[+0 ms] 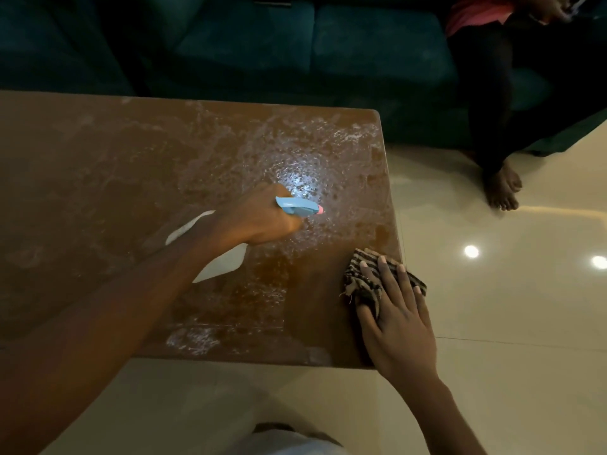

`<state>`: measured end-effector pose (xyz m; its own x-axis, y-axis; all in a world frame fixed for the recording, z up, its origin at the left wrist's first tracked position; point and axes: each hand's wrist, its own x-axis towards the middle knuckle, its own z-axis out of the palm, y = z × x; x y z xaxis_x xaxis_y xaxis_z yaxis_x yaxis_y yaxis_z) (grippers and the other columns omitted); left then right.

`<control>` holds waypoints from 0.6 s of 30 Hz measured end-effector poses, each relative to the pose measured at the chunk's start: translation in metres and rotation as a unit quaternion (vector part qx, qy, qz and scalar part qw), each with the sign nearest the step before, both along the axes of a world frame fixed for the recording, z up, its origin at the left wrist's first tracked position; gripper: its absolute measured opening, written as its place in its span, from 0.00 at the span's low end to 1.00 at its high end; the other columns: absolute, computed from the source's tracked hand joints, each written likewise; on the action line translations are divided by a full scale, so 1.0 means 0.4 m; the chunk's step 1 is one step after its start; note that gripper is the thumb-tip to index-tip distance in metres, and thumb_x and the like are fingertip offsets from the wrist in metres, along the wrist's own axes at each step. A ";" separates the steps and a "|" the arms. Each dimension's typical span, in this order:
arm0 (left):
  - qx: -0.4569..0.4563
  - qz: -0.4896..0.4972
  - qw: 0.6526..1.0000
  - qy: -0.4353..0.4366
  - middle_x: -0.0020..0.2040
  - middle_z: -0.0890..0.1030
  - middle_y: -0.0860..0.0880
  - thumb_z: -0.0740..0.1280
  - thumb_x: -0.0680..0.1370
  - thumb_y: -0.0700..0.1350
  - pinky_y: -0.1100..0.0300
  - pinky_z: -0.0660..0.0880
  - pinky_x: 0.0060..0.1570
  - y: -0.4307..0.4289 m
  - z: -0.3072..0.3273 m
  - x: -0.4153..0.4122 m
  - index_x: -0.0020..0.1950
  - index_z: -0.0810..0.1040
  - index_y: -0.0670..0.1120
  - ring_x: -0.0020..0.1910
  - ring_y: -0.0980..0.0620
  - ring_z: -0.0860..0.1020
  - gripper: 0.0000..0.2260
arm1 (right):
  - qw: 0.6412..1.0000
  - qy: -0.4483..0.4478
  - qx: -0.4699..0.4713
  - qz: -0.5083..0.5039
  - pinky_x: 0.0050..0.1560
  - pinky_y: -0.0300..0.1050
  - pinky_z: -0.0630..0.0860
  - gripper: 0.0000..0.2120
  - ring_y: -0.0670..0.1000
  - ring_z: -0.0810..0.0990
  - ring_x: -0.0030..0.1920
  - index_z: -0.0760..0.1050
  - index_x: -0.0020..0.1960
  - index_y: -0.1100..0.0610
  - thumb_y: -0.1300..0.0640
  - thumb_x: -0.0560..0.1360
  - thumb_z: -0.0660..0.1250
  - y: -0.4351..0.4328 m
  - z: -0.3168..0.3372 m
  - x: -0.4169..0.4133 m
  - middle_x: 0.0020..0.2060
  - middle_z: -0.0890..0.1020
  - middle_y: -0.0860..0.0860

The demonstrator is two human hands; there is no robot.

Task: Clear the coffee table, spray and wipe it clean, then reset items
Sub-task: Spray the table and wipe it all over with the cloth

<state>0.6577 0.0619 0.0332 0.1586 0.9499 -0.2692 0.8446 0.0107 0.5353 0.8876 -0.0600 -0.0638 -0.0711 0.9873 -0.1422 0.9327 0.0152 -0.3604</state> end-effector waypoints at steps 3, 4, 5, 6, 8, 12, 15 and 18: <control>0.009 0.021 1.000 -0.008 0.34 0.76 0.40 0.67 0.76 0.43 0.59 0.65 0.31 0.023 -0.008 -0.016 0.43 0.78 0.37 0.30 0.48 0.71 0.09 | 0.999 -0.008 -0.011 -0.036 0.75 0.46 0.36 0.30 0.44 0.33 0.77 0.41 0.77 0.34 0.35 0.75 0.39 0.087 -0.003 -0.003 0.78 0.40 0.38; 0.013 0.033 0.999 -0.012 0.36 0.77 0.40 0.67 0.77 0.43 0.59 0.65 0.32 0.027 -0.010 -0.023 0.45 0.78 0.39 0.31 0.48 0.71 0.08 | 0.999 -0.006 -0.016 -0.045 0.75 0.47 0.37 0.29 0.46 0.34 0.78 0.43 0.78 0.36 0.36 0.78 0.41 0.129 -0.005 -0.008 0.78 0.40 0.40; 0.017 0.045 0.999 -0.017 0.37 0.78 0.41 0.67 0.77 0.44 0.59 0.67 0.34 0.028 -0.010 -0.031 0.48 0.78 0.41 0.32 0.49 0.72 0.06 | 0.998 -0.006 -0.019 -0.052 0.76 0.49 0.37 0.28 0.47 0.35 0.78 0.44 0.79 0.38 0.38 0.80 0.44 0.176 -0.006 -0.016 0.79 0.41 0.42; 0.018 0.060 0.998 -0.027 0.37 0.78 0.43 0.66 0.77 0.45 0.59 0.68 0.34 0.028 -0.011 -0.039 0.50 0.77 0.43 0.31 0.50 0.72 0.06 | 0.998 -0.010 -0.020 -0.054 0.76 0.51 0.37 0.28 0.49 0.36 0.78 0.44 0.79 0.39 0.39 0.81 0.46 0.223 -0.006 -0.027 0.80 0.42 0.44; 0.026 0.077 0.995 -0.050 0.34 0.76 0.48 0.66 0.77 0.46 0.60 0.69 0.31 0.031 -0.013 -0.064 0.52 0.76 0.46 0.28 0.51 0.72 0.06 | 0.999 -0.022 -0.012 -0.029 0.75 0.53 0.34 0.28 0.52 0.36 0.78 0.43 0.79 0.40 0.39 0.82 0.46 0.316 -0.006 -0.073 0.80 0.42 0.47; 0.010 0.124 0.988 -0.095 0.42 0.80 0.44 0.66 0.77 0.46 0.58 0.74 0.31 0.035 0.000 -0.079 0.56 0.73 0.49 0.31 0.48 0.76 0.08 | 0.995 -0.042 0.012 0.086 0.76 0.55 0.35 0.27 0.53 0.36 0.79 0.42 0.79 0.38 0.37 0.81 0.44 0.383 -0.013 -0.167 0.80 0.42 0.47; 0.008 0.134 0.986 -0.098 0.43 0.81 0.44 0.66 0.77 0.47 0.59 0.74 0.30 0.035 0.002 -0.087 0.60 0.73 0.48 0.27 0.50 0.76 0.13 | 0.983 -0.051 0.036 0.170 0.76 0.51 0.34 0.28 0.51 0.35 0.78 0.38 0.77 0.35 0.36 0.78 0.39 0.293 -0.014 -0.166 0.79 0.41 0.43; 0.011 0.126 0.988 -0.087 0.43 0.82 0.43 0.66 0.77 0.47 0.58 0.76 0.32 0.036 -0.003 -0.092 0.60 0.74 0.47 0.30 0.48 0.78 0.12 | 0.982 -0.042 0.034 0.179 0.75 0.47 0.32 0.28 0.47 0.33 0.78 0.39 0.75 0.31 0.34 0.75 0.37 0.210 -0.007 -0.099 0.77 0.40 0.39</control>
